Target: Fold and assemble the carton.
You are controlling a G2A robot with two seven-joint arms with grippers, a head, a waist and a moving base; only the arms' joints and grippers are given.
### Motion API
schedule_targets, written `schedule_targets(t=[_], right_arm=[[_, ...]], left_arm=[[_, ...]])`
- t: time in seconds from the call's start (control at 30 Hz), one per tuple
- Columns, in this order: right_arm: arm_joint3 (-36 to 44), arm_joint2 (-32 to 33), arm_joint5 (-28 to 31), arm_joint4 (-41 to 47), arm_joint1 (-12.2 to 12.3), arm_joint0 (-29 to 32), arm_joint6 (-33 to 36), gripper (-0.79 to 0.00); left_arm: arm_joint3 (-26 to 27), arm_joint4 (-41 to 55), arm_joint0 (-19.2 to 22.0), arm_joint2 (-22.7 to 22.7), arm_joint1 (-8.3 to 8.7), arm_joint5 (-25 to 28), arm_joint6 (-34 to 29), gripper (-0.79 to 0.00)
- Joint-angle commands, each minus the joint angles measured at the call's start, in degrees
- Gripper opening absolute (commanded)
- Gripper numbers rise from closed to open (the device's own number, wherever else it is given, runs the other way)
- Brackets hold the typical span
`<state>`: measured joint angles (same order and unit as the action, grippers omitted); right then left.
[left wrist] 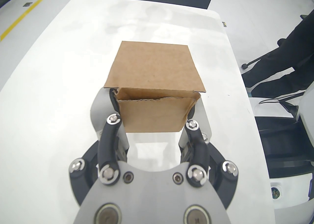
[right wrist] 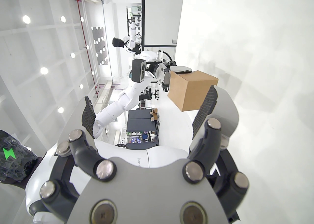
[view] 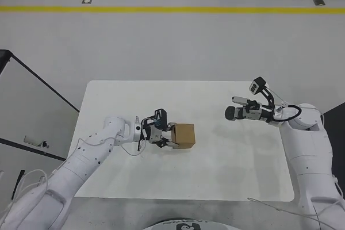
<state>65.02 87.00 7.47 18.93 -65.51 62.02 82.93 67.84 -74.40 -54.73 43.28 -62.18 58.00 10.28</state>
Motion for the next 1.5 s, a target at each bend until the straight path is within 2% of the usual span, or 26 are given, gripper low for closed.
schedule_targets(t=[0.0,0.2,0.3,0.37,0.5,0.73,0.83,0.97,1.33,1.47], right_arm=[[0.0,0.0,0.0,0.0,0.0,0.0,0.0,0.0],[0.0,0.0,0.0,0.0,0.0,0.0,0.0,0.0],[0.0,0.0,0.0,0.0,0.0,0.0,0.0,0.0],[0.0,0.0,0.0,0.0,0.0,0.0,0.0,0.0],[0.0,0.0,0.0,0.0,0.0,0.0,0.0,0.0],[0.0,0.0,0.0,0.0,0.0,0.0,0.0,0.0],[0.0,0.0,0.0,0.0,0.0,0.0,0.0,0.0],[0.0,0.0,0.0,0.0,0.0,0.0,0.0,0.0],[0.0,0.0,0.0,0.0,0.0,0.0,0.0,0.0],[0.0,0.0,0.0,0.0,0.0,0.0,0.0,0.0]], left_arm=[[0.03,0.04,-0.02,0.02,0.01,0.0,-0.08,-0.785],[0.23,-2.48,-0.61,-0.18,-0.06,-2.6,0.47,-0.785],[-1.35,-5.89,-0.27,-0.64,-0.19,-2.87,5.16,-0.785],[-2.58,-7.94,0.02,-1.42,-0.42,-2.19,10.56,-0.785],[-6.43,-13.09,1.23,-3.44,-1.17,-4.13,20.92,-0.785],[-6.43,-13.09,1.23,-3.44,-1.17,-4.13,20.92,-0.785],[-6.59,-13.13,0.42,-3.41,-1.3,-6.95,18.69,-0.785],[-7.8,-12.87,0.58,-4.46,-1.84,-5.52,19.59,-0.785],[-13.95,-16.68,3.44,-8.4,-4.15,-6.6,29.43,-0.785],[-16.87,-17.95,4.45,-10.07,-5.21,-7.09,31.09,-0.785]])
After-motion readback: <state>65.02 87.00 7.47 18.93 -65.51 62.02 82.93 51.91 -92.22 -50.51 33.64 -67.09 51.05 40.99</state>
